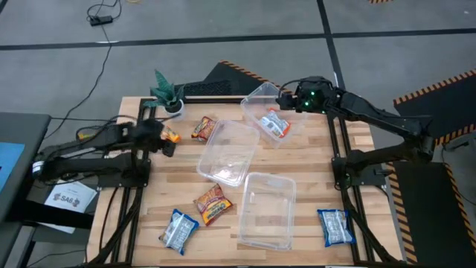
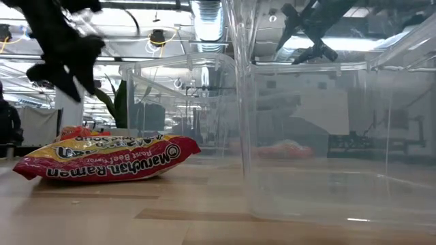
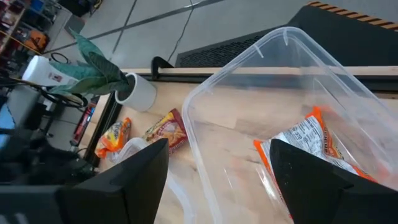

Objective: Sort Maruchan noodles
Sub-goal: Put the orange noodle pack into the top transparent bin

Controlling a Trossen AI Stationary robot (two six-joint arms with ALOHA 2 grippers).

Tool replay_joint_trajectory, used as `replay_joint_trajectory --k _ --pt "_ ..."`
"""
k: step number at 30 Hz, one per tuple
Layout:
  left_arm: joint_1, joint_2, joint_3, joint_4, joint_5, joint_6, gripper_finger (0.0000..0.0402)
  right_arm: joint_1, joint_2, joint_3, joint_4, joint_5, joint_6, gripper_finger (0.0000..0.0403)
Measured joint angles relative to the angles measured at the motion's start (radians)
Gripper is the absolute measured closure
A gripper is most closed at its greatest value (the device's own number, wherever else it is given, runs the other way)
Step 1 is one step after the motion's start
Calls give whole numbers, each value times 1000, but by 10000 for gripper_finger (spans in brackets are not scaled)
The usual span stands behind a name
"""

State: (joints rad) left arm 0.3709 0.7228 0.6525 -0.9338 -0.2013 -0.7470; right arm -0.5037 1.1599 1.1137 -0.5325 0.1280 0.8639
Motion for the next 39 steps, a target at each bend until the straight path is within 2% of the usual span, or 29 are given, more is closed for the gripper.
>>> replay_joint_trajectory --k 5,9,13,26,28,30,34,39 --pt "132 190 0 -9 3 71 163 14 1 0 -15 0 0 101" --pt "190 266 0 44 -54 127 162 18 6 0 -12 0 0 101" --pt "212 300 0 35 -132 104 161 19 6 0 -13 0 0 101" --pt "221 425 -1 74 -163 73 169 19 6 0 -14 0 0 101" --pt "221 439 -1 75 -179 73 193 19 6 0 -14 0 0 101" --pt "223 454 -1 74 -186 73 239 19 6 0 -14 0 1 101" --pt "224 466 -2 76 -190 81 371 19 6 0 -14 0 1 101" --pt "214 382 39 40 -115 76 399 19 6 0 -14 0 2 101"
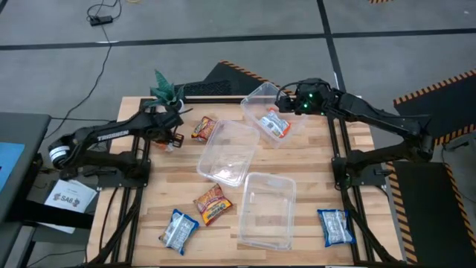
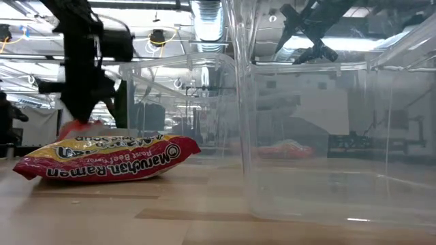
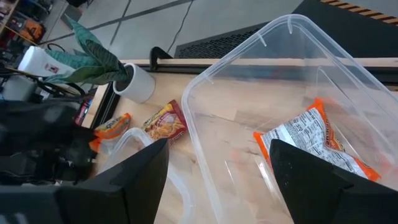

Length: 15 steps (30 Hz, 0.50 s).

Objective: Sort Maruchan noodles
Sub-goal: Put the orange noodle pack into the top transparent bin

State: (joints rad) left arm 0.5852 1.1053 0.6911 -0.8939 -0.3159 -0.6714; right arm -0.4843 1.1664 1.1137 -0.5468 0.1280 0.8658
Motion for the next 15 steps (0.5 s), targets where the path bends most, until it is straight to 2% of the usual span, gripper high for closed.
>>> replay_joint_trajectory --k 4,8,11,15 --pt "-37 -132 123 -38 42 27 401 0 -2 0 1 0 0 101" --pt "-72 -213 313 -30 16 86 401 0 -6 0 2 0 0 101" --pt "-91 -189 463 38 -10 174 402 -2 -11 0 23 0 0 101" --pt "-117 -64 617 177 -4 305 401 -3 -24 -2 80 0 -1 101"
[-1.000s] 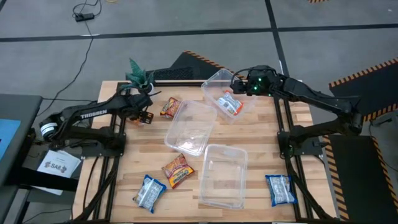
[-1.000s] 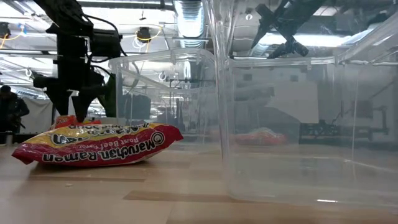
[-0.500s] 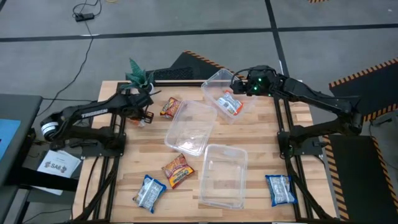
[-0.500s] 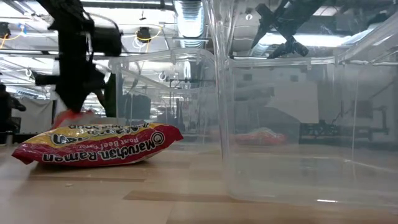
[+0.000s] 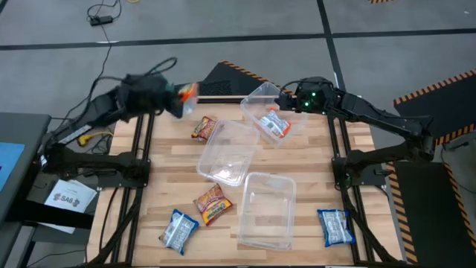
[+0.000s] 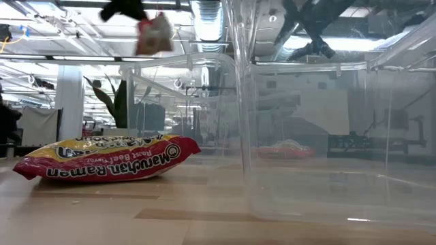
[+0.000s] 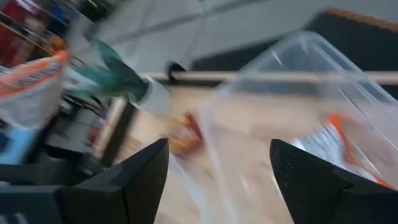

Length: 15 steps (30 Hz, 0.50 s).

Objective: Sort Maruchan noodles
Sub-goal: Put the orange noodle pack into the top transparent bin

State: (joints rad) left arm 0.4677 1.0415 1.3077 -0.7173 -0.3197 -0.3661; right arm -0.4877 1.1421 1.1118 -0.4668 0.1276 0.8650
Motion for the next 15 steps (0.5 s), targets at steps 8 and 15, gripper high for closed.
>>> replay_joint_trajectory --k 8,15 --pt "-52 380 172 249 169 150 401 2 -81 0 283 -92 -62 101" --pt "-65 682 322 391 199 230 401 4 -158 1 386 -130 -65 101"
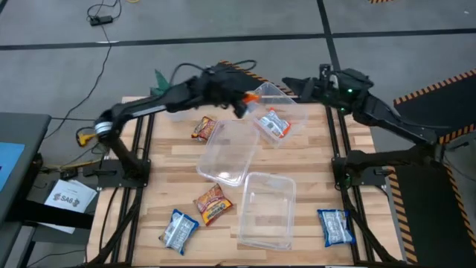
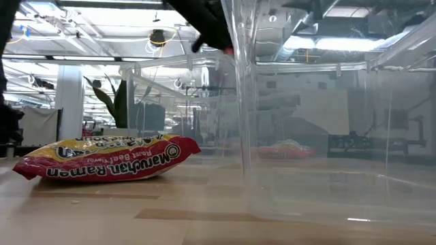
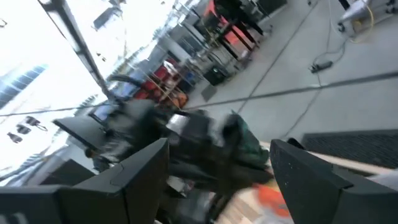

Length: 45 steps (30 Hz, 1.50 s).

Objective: Sort Maruchan noodles
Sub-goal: Put the orange noodle pack into the top transparent bin, then put the top red noodle pack into the middle transparent bin

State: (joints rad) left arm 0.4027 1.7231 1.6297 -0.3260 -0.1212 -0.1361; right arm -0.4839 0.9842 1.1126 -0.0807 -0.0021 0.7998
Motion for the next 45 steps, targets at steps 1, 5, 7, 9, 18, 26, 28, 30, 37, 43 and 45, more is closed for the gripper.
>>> replay_joint_trajectory --k 1,5,7,9,18,26,28,30,37,43,45 --pt "0 36 22 16 3 9 401 0 -8 0 0 0 0 101" --pt "0 160 93 93 2 20 401 0 -22 0 -1 0 0 101" --pt "1 205 130 102 18 21 394 0 -23 0 -2 0 0 101" --pt "3 239 162 104 48 37 379 0 -23 0 -2 0 0 101" --pt "4 269 241 3 29 50 230 0 -16 0 -3 0 4 101" --pt "47 157 378 -575 102 52 151 -1 -18 0 -11 -11 4 101" --pt "66 107 362 -622 97 50 149 -1 -17 0 -22 -13 3 101" --pt "89 24 288 -574 93 35 151 -1 -16 0 -28 -18 3 101" --pt "139 -385 -334 -184 100 -133 153 -1 -16 0 -59 -24 3 101" --pt "139 -631 -739 -120 53 -278 153 -1 -16 1 -79 -24 3 101" --pt "139 -648 -799 -149 33 -315 153 -1 -16 1 -82 -24 3 101"
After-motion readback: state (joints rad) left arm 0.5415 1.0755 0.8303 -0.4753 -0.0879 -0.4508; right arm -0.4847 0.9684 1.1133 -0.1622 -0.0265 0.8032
